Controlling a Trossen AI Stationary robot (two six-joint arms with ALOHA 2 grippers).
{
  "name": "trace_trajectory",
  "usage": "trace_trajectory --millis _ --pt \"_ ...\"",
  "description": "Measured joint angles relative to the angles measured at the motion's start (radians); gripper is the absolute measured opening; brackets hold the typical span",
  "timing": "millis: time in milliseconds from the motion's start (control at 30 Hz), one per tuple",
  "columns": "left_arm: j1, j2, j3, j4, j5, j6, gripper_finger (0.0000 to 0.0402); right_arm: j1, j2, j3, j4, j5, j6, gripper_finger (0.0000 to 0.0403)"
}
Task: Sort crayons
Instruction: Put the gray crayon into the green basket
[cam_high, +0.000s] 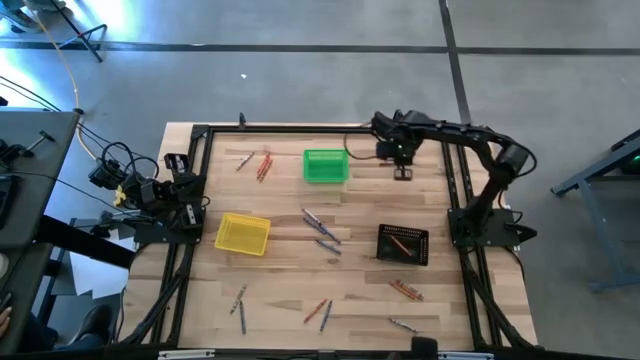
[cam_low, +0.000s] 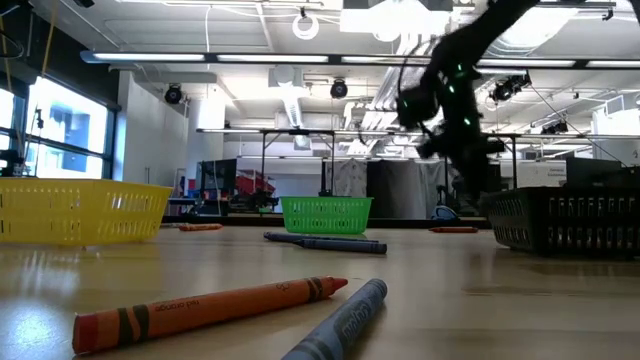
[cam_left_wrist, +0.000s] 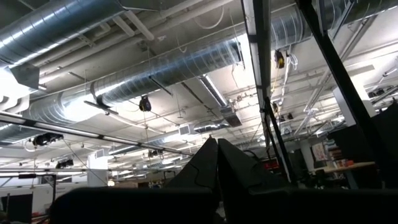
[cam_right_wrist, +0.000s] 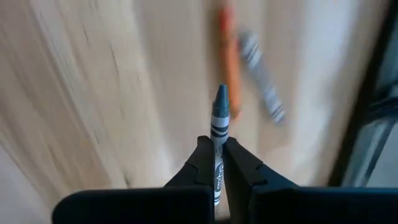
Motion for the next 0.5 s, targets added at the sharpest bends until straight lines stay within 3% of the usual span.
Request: trace_trajectory --millis 267,500 --pt "0.000 0.000 0.000 0.000 0.000 -0.003 0.0003 0.140 -0.039 0.188 0.324 -0.212 0.209 0.0001" --pt "0.000 0.000 0.000 0.000 -0.006 -0.003 0.0003 0.254 -0.023 0.200 0.678 -0.190 0.358 0.0001"
